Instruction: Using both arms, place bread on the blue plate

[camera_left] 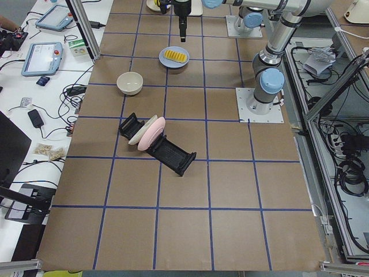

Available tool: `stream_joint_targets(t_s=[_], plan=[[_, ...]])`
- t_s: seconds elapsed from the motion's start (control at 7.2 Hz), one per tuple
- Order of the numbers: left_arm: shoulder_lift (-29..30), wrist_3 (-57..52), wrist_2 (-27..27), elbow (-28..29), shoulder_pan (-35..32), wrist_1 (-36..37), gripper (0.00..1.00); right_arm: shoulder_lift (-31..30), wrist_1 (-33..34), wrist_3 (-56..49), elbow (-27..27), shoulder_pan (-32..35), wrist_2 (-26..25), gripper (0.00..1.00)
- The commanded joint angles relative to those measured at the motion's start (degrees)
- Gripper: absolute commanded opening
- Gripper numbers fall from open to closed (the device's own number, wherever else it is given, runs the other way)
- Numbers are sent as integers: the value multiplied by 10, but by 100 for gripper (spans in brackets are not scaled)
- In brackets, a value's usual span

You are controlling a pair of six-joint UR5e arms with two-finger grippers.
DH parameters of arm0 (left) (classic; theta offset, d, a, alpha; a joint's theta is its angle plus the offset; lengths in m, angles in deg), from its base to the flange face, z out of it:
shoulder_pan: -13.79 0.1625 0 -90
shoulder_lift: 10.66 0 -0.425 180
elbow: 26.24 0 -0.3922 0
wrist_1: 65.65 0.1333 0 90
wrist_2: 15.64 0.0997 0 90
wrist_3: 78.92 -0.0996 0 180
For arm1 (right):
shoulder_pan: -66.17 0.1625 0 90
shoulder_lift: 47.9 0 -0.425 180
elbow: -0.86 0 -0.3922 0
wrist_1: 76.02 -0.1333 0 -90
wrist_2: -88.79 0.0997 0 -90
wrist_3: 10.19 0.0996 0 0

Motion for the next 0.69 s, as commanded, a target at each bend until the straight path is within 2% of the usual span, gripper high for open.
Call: stream_joint_targets(t_s=[0.0,0.56], plan=[[3,0,1,0,-1,3,100,0,0,-1,0,0,-1,100],[27,0,0,28,2,17,100,-1,1,-1,0,0,0,100]])
